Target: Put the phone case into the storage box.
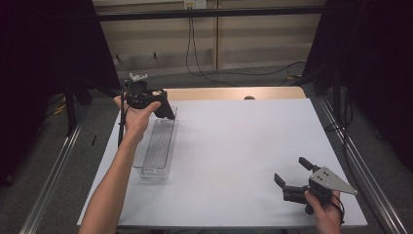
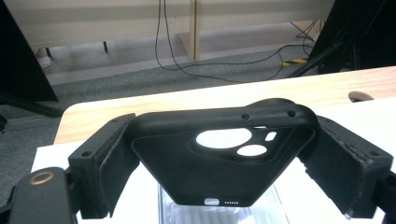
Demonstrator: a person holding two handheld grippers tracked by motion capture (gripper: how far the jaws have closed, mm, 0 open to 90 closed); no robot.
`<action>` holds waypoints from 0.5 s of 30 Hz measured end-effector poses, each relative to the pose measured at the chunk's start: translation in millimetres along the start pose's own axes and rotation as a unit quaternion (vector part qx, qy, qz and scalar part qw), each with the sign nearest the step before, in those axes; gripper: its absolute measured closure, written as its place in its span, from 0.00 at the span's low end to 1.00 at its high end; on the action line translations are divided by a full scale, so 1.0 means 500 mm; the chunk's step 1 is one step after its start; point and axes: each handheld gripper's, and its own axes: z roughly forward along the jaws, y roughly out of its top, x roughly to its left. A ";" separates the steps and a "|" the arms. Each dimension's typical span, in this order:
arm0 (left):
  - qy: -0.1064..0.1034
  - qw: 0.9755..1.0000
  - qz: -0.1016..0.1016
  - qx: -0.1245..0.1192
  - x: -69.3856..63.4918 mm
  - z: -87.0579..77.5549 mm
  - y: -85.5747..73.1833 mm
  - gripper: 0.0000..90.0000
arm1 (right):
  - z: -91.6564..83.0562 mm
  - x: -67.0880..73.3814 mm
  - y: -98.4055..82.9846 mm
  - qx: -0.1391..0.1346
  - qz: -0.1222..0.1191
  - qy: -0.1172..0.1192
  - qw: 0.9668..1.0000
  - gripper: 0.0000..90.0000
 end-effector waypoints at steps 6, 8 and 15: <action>0.000 1.000 0.002 0.006 0.001 0.010 -0.009 0.15 | 0.001 0.000 -0.001 0.003 0.001 0.001 1.000 0.00; 0.000 1.000 0.003 0.005 0.001 0.012 -0.010 0.15 | 0.001 0.001 -0.001 0.002 0.001 0.001 1.000 0.00; 0.005 1.000 0.004 0.002 -0.002 0.021 -0.016 0.15 | 0.001 0.001 -0.002 0.004 0.001 0.003 1.000 0.00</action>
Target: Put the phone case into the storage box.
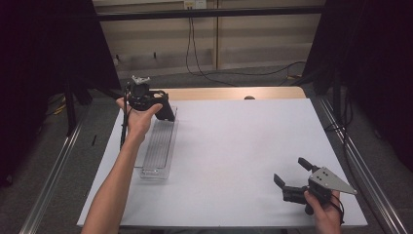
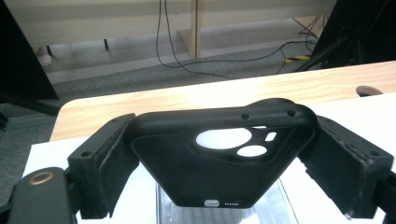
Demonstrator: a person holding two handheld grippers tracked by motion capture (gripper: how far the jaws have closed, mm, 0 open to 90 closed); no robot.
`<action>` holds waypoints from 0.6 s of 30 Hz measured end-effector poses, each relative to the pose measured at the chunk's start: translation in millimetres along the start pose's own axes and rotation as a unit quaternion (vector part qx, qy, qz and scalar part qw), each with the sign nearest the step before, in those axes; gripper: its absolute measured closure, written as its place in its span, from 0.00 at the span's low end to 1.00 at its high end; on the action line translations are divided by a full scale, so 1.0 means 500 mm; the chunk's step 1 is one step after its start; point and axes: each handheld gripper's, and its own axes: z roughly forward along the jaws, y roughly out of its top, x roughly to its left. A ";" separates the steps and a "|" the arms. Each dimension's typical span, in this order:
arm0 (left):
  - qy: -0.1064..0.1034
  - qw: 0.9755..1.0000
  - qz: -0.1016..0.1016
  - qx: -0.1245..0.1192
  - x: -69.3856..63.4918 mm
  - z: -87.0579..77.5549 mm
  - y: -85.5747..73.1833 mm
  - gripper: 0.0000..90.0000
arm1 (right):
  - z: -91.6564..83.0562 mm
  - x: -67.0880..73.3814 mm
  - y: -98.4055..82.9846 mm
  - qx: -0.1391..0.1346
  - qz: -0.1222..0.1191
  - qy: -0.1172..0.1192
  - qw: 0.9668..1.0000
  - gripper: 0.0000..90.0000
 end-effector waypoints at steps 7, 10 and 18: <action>0.002 1.000 -0.001 -0.003 0.002 0.007 -0.007 0.15 | 0.000 0.000 0.000 -0.001 0.000 0.000 1.000 0.00; 0.001 1.000 0.001 -0.005 0.000 0.008 -0.008 0.15 | 0.000 0.000 0.000 0.001 0.000 0.000 1.000 0.00; 0.005 1.000 0.009 -0.010 -0.010 0.013 -0.008 0.15 | 0.001 0.002 -0.001 0.002 -0.001 0.004 1.000 0.00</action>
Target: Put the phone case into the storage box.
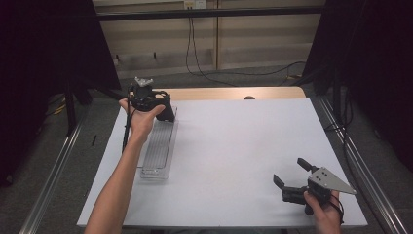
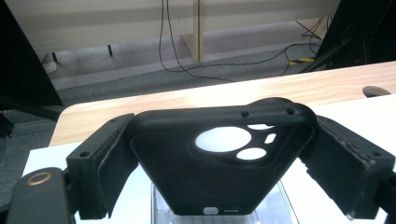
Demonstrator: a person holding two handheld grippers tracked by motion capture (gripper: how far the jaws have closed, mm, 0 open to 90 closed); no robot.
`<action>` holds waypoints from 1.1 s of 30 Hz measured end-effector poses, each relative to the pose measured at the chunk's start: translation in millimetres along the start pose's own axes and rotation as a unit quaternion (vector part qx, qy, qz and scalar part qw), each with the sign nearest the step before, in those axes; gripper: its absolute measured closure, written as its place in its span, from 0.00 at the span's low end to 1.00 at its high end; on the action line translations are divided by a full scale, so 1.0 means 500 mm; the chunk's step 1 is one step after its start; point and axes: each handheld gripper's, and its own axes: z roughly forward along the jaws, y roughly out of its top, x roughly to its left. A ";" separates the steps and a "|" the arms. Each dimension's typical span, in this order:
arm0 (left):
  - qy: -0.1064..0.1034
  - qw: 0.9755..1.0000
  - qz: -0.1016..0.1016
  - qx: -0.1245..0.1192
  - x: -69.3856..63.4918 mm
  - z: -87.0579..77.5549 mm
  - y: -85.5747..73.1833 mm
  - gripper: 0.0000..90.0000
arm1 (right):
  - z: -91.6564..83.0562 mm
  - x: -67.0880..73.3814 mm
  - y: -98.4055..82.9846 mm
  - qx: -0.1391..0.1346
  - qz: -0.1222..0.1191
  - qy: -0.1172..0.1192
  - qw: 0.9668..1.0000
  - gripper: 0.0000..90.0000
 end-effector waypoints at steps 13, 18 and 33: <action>-0.008 1.000 -0.006 0.000 0.003 0.008 0.006 0.14 | 0.001 0.000 -0.001 0.002 0.001 0.002 1.000 0.00; -0.008 1.000 -0.003 0.000 0.002 0.011 0.008 0.14 | 0.002 -0.001 -0.001 0.003 0.001 0.002 1.000 0.00; -0.007 1.000 -0.004 0.003 0.001 0.023 0.016 0.14 | 0.003 0.001 -0.002 0.004 0.004 0.004 1.000 0.00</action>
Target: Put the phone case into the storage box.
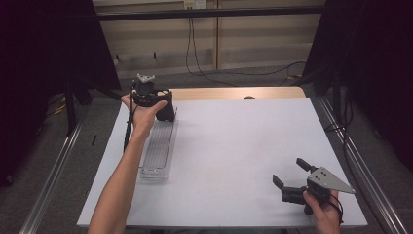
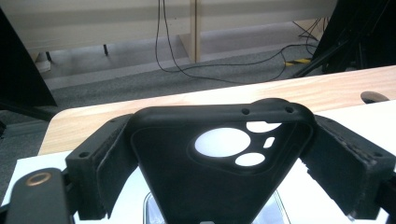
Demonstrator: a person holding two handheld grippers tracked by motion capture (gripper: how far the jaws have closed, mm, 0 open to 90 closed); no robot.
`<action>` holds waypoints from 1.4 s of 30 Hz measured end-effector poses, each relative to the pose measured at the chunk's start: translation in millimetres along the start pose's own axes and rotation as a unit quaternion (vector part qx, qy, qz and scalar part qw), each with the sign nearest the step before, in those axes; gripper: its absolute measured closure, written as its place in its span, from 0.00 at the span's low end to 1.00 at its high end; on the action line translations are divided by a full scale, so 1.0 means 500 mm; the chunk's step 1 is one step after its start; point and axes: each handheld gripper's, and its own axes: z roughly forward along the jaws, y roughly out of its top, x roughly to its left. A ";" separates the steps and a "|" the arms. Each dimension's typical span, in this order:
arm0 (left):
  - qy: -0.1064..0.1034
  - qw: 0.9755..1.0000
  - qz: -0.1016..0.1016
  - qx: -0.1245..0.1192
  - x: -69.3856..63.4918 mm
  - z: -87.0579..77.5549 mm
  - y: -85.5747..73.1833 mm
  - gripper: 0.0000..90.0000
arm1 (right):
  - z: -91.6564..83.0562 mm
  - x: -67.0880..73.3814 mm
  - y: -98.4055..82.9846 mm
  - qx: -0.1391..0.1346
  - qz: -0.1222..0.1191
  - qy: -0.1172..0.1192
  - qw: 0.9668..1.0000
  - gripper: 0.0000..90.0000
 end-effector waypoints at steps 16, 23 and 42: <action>0.002 1.000 -0.006 -0.004 0.000 0.013 0.005 0.14 | -0.001 -0.001 0.000 -0.001 0.000 0.001 1.000 0.00; -0.009 1.000 -0.011 -0.007 0.001 0.015 0.004 0.12 | -0.001 -0.001 0.000 -0.001 -0.002 0.001 1.000 0.00; -0.016 0.999 -0.013 -0.029 0.009 0.014 0.005 0.04 | -0.001 0.000 0.000 0.000 0.000 0.003 1.000 0.00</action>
